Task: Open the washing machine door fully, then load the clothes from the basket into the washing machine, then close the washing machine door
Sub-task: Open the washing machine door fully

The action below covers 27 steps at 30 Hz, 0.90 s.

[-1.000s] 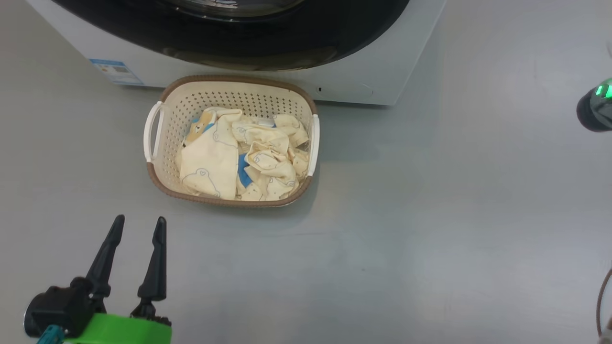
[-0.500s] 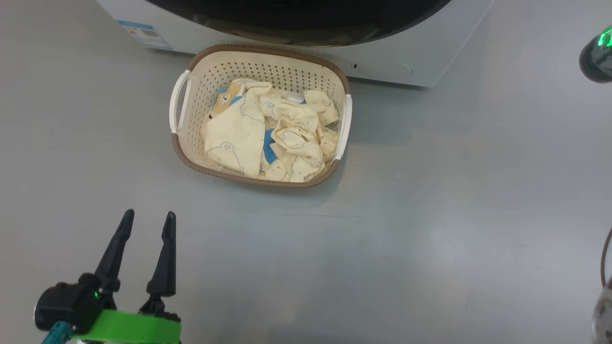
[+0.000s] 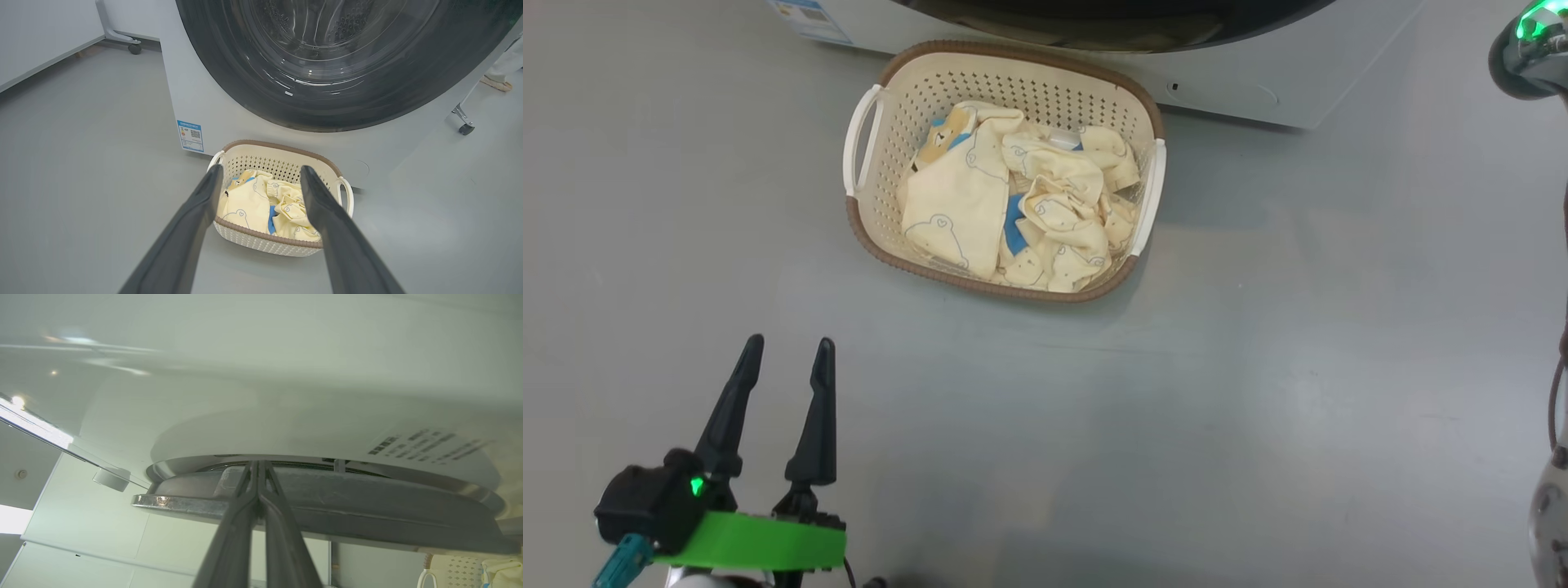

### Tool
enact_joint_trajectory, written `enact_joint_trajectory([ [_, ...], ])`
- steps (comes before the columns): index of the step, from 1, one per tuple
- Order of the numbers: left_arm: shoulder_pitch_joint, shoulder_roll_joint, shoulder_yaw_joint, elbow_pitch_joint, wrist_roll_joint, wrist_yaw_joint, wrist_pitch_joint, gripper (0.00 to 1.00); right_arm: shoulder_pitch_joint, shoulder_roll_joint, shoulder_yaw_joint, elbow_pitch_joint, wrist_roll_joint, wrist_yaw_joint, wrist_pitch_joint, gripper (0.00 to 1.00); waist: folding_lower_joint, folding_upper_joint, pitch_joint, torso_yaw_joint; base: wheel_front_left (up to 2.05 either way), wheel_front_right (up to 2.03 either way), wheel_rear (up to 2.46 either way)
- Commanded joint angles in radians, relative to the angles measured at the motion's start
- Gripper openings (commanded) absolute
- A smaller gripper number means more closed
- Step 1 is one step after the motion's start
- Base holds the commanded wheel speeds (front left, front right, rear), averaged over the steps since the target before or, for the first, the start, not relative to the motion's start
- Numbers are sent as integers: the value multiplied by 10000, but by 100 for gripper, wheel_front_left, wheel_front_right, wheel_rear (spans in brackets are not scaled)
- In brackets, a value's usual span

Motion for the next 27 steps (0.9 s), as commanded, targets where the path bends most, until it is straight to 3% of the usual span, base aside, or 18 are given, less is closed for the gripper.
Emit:
enact_joint_trajectory([
  [1, -86, 86, 433, -353, -49, 6, -140, 100, -469, -26, 162, -299, -48, 46, 47, 0, 0, 0, 145, 87, 0, 0, 0],
  [27, -212, -251, 405, -428, -54, 6, -140, 100, -1199, -352, 895, -119, -115, 46, 58, 0, 0, 0, 837, 465, 0, 0, 0],
])
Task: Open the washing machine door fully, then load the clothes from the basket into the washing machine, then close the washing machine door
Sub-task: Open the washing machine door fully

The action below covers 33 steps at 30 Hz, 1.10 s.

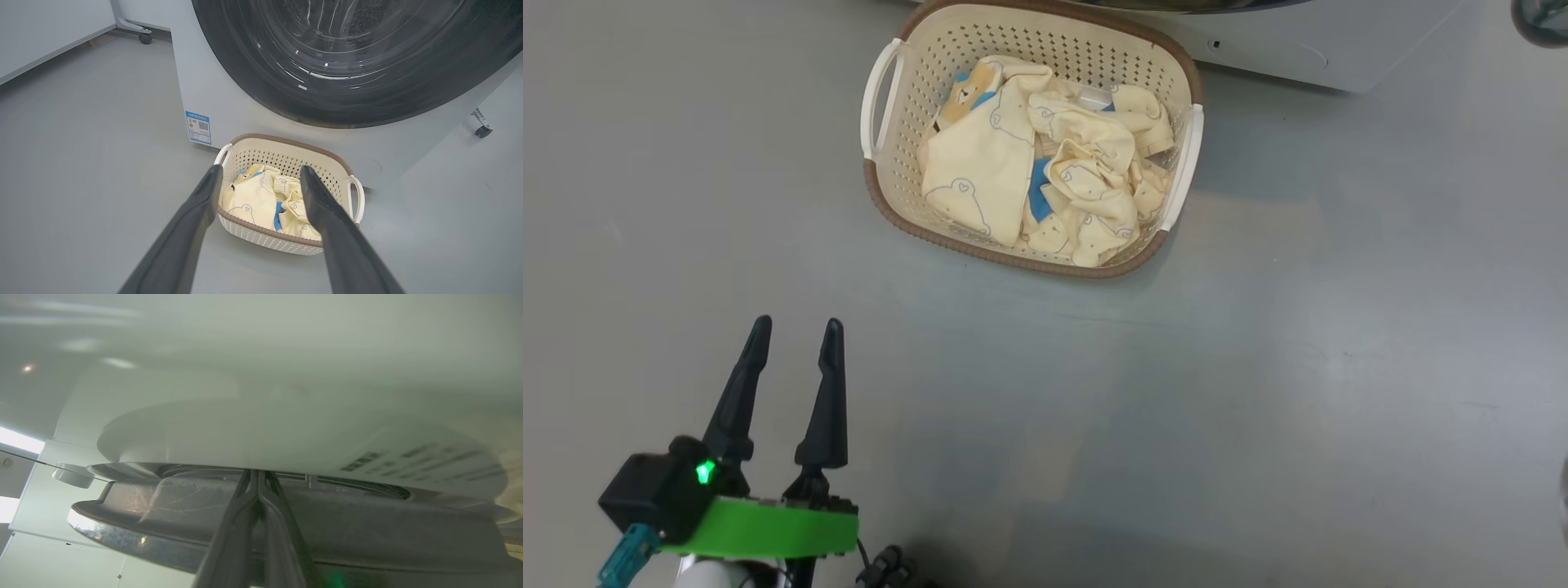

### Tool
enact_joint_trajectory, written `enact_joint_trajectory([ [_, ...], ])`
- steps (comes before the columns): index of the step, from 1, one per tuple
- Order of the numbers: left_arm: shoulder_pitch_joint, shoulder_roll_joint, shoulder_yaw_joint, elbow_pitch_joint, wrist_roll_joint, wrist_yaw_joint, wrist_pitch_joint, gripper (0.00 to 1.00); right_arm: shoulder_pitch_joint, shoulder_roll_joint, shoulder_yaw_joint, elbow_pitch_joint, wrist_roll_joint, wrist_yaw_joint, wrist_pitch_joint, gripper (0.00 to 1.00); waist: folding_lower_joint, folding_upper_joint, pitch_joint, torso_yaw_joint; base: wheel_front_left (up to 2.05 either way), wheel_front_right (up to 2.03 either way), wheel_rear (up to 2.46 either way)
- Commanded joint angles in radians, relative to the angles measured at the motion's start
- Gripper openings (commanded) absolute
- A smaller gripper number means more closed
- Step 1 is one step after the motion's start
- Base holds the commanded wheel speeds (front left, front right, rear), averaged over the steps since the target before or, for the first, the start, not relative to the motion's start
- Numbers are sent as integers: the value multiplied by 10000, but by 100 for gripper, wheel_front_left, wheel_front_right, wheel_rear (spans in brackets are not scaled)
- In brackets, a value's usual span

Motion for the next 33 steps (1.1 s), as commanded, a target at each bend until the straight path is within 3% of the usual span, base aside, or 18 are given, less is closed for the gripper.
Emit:
enact_joint_trajectory([
  [1, 19, 143, 350, -274, -42, 6, -95, 100, -363, 39, 210, -293, -137, 46, 13, 0, 0, 0, -1, 22, 0, 0, 0],
  [16, -147, 37, 387, -206, -88, 6, -95, 100, -539, 42, 1042, -169, -144, 46, 189, 0, 0, 0, -29, 87, 0, 0, 0],
  [33, -254, 39, 544, -120, -98, 6, -95, 100, 367, 570, 2352, -195, -115, 46, 457, 0, 0, 0, -970, -466, 0, 0, 0],
])
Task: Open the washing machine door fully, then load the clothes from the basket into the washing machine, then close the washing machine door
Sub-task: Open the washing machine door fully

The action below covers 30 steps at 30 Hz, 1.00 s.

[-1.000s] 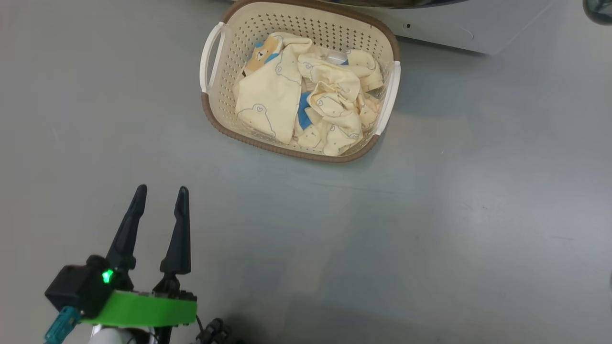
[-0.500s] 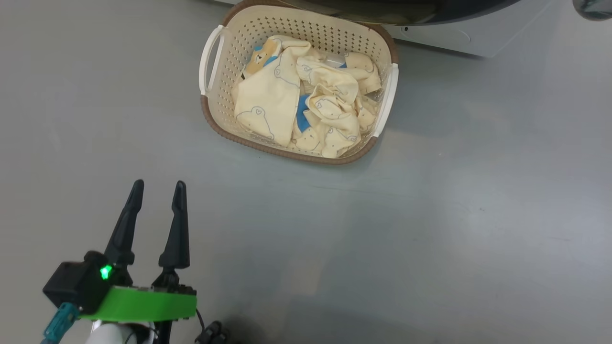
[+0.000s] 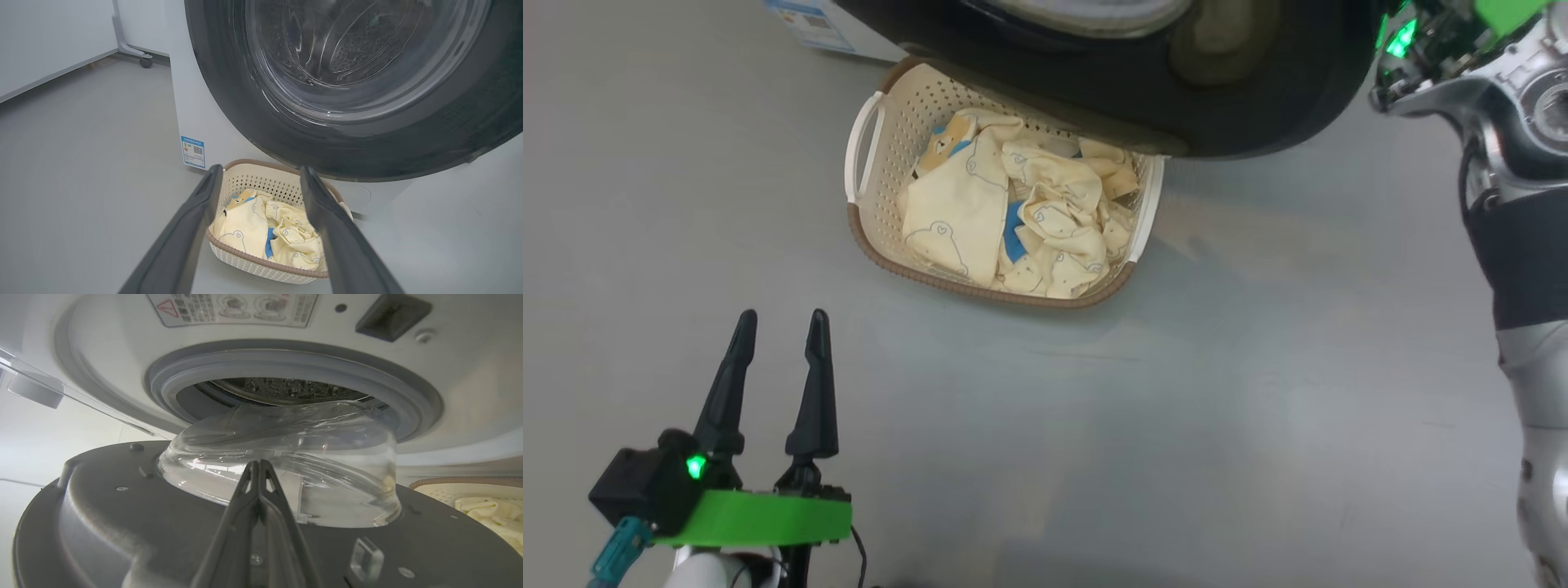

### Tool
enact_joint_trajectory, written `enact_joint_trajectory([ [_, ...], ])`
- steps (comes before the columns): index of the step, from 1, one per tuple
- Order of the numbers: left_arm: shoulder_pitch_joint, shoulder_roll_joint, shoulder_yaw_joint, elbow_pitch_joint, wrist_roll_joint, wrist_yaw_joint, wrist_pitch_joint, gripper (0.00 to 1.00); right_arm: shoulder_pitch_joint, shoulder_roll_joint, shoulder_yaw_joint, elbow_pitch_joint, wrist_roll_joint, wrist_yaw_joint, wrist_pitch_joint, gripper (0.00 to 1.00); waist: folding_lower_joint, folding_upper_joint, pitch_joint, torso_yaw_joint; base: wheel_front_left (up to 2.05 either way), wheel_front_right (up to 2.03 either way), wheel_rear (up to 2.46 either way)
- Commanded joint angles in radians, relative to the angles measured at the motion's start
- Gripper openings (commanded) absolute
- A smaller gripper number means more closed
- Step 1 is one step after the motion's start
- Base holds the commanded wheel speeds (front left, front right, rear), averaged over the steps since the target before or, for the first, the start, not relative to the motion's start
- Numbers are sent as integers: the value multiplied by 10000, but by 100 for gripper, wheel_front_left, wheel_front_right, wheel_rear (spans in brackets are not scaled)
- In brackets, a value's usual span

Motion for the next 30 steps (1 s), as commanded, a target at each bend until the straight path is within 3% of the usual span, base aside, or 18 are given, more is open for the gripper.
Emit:
enact_joint_trajectory([
  [1, -70, 163, 381, -210, -22, 6, -69, 100, 193, 397, 358, -440, -23, 46, 133, 0, 0, -1, -248, -163, 0, 0, 0],
  [11, 145, 112, 283, -2, -71, 6, -69, 100, 1552, 776, 1691, -826, -129, 46, 209, 0, 0, -1, -1539, -544, 0, 0, 0],
  [30, 582, 129, 56, 280, -96, 6, -69, 100, 3117, 1245, 4614, -1714, -42, 46, -616, 0, 0, -1, -2946, -343, 0, 0, 0],
])
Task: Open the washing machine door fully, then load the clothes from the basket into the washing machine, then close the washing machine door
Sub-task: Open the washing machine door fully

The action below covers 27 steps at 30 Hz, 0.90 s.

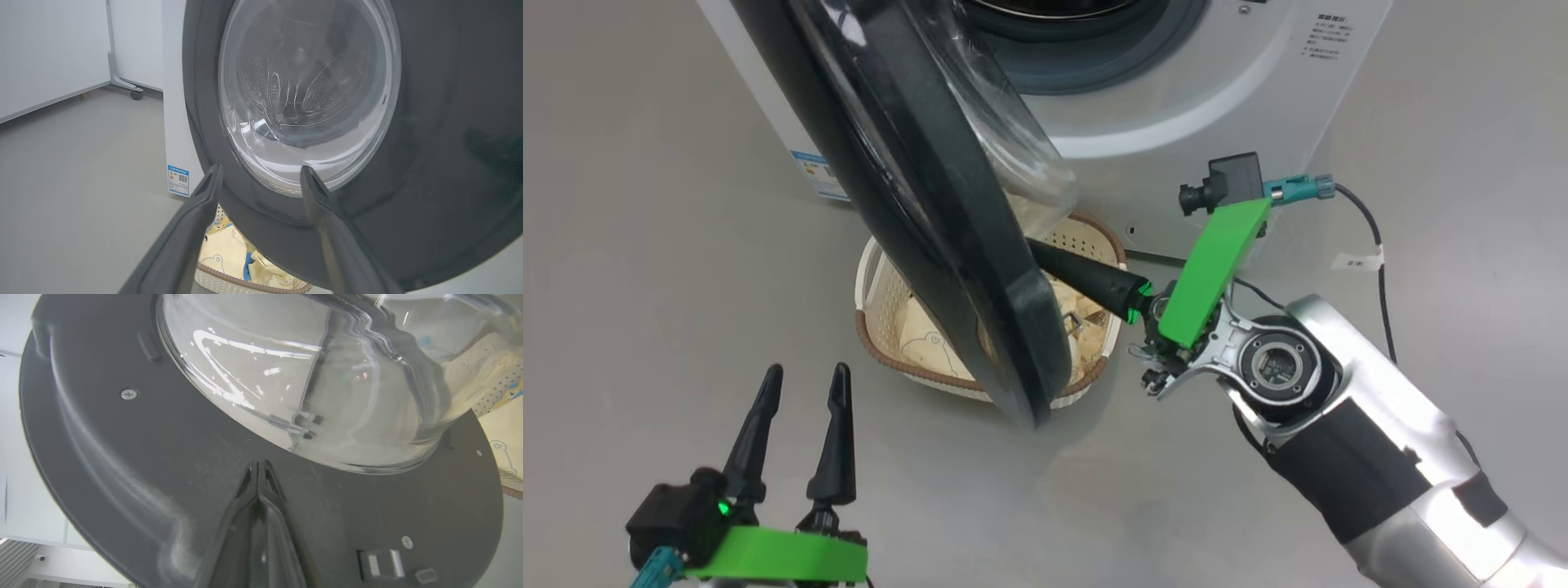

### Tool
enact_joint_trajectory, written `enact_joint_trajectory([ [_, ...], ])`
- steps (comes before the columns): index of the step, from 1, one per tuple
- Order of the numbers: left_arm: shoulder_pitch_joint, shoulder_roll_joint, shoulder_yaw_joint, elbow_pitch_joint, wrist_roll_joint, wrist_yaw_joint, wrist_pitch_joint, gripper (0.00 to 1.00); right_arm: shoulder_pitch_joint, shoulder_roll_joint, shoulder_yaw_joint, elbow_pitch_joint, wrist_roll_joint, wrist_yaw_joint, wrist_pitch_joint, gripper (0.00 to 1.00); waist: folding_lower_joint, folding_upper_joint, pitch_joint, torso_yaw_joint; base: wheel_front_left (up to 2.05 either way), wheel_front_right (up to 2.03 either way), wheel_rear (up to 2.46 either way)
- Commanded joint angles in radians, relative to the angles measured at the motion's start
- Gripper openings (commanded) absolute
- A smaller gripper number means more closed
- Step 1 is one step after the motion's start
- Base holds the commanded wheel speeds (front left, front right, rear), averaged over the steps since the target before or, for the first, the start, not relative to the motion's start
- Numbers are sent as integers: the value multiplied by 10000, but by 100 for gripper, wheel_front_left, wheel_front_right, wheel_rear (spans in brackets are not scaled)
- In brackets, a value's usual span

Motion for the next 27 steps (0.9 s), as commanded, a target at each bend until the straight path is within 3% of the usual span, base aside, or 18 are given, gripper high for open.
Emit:
enact_joint_trajectory([
  [1, -60, 162, 332, -270, -60, 4, -69, 100, 22, 311, 251, -437, 87, 46, -203, 0, 1, 0, -111, 46, 0, 0, 0],
  [10, 64, 90, 308, -227, -75, 4, -69, 100, 169, 350, 1375, -543, 562, 46, -924, 0, 1, 0, -439, 137, 0, 0, 0],
  [27, 108, 35, 245, -169, -114, 4, -69, 100, -28, 353, 2539, -400, 1288, 46, -1813, 0, 1, 0, -774, 217, 0, 0, 0],
])
